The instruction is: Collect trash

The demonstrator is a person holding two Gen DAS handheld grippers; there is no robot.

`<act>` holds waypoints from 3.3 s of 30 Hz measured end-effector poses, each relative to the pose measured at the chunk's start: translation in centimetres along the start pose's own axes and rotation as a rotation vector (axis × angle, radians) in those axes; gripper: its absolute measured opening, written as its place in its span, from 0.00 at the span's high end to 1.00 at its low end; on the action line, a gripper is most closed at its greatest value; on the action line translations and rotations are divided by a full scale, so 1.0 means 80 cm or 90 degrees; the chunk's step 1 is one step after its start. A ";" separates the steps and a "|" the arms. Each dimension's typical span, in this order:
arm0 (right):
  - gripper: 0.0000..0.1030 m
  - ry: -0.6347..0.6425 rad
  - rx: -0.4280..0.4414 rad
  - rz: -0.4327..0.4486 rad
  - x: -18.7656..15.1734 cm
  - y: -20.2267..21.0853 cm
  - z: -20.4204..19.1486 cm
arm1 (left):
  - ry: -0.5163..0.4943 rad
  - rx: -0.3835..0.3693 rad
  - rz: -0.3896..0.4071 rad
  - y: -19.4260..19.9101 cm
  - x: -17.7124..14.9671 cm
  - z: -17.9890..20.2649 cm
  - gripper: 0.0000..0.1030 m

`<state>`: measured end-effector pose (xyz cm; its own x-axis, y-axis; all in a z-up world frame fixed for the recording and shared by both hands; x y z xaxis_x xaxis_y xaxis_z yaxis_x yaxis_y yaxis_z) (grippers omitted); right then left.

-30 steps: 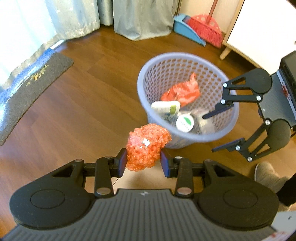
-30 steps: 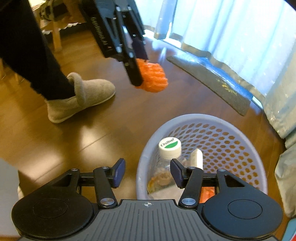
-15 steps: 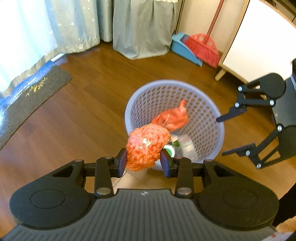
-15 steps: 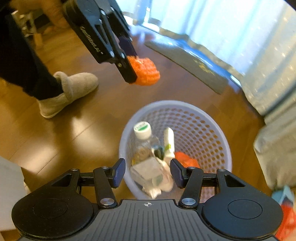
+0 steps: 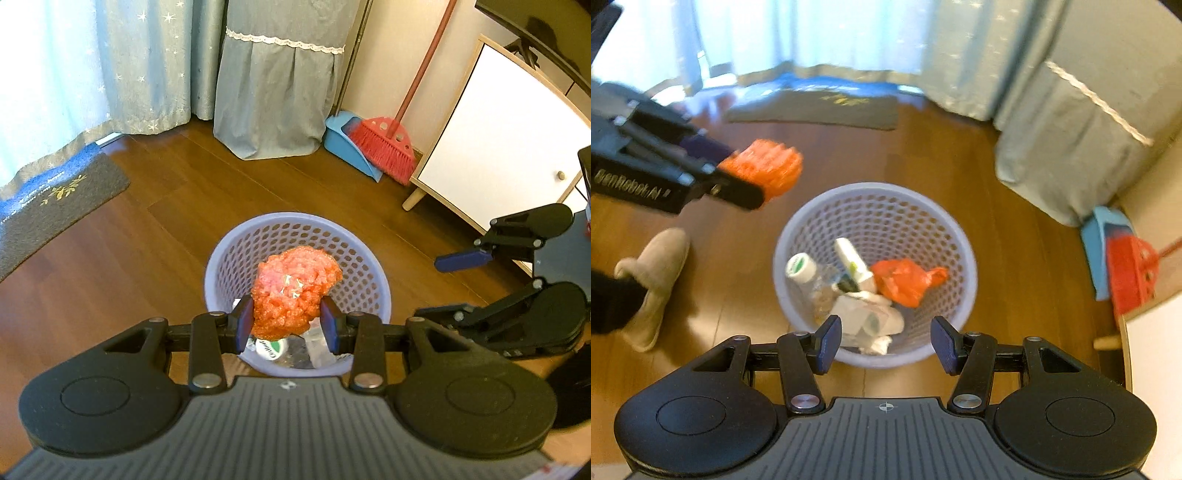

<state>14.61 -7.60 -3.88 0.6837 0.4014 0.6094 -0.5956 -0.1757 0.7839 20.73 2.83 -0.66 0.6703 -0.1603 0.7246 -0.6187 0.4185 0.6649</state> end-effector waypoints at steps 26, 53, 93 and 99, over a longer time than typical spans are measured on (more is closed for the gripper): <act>0.51 -0.224 -0.040 -0.058 -0.008 -0.069 0.057 | 0.034 0.003 -0.116 -0.122 -0.024 -0.015 0.67; 0.51 -0.261 -0.040 -0.072 -0.020 -0.071 0.063 | 0.034 0.019 -0.094 -0.139 -0.009 -0.003 0.18; 0.51 -0.231 -0.027 -0.076 -0.003 -0.094 0.027 | 0.076 0.104 -0.116 -0.066 -0.050 -0.088 0.01; 0.51 -0.225 -0.027 -0.073 -0.001 -0.094 0.024 | 0.091 0.107 -0.120 -0.058 -0.047 -0.087 0.01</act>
<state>19.86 -8.00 -9.60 0.8462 0.0805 0.5267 -0.5179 -0.1076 0.8486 23.92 7.75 -7.72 0.8232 -0.0881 0.5609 -0.5296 0.2372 0.8144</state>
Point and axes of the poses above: each gripper's, at about its wrist camera, not at the fingertips, and y roughly against the way its jaws point, z to its right, x to its top, the point moved 8 cm from there along -y, roughly the way its jaws point, and after that the axes turned 9 degrees about z, right-handed, at the moved point
